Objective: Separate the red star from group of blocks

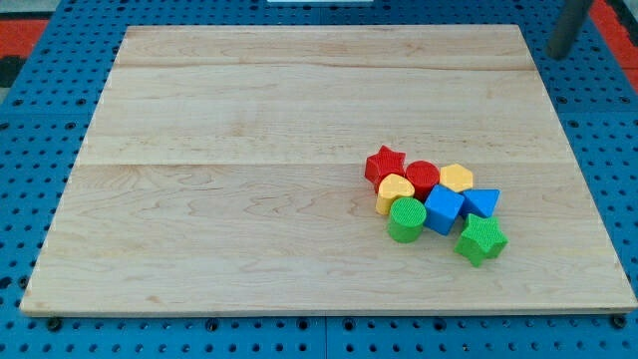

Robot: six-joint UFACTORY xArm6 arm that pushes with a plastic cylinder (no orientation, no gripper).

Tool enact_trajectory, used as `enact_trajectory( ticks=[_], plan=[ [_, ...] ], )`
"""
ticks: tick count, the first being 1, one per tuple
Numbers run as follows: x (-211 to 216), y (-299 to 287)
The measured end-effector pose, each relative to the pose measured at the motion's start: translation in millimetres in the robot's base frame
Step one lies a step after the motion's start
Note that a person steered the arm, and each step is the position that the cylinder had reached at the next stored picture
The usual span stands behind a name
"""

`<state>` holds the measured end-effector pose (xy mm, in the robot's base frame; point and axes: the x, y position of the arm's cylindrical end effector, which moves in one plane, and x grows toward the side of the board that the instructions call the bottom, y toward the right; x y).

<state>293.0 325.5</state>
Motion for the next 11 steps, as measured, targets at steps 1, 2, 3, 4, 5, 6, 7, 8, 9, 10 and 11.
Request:
enact_trajectory(
  ticks=[1,2,3,4,5,6,7,8,9,10,11],
  plan=[
    [132,5],
    [212,-12],
    [249,-73],
    [242,-145],
    [220,-156],
    [200,-174],
    [183,-195],
    [186,-222],
    [176,-270],
    [162,-322],
    [151,-347]
  ],
)
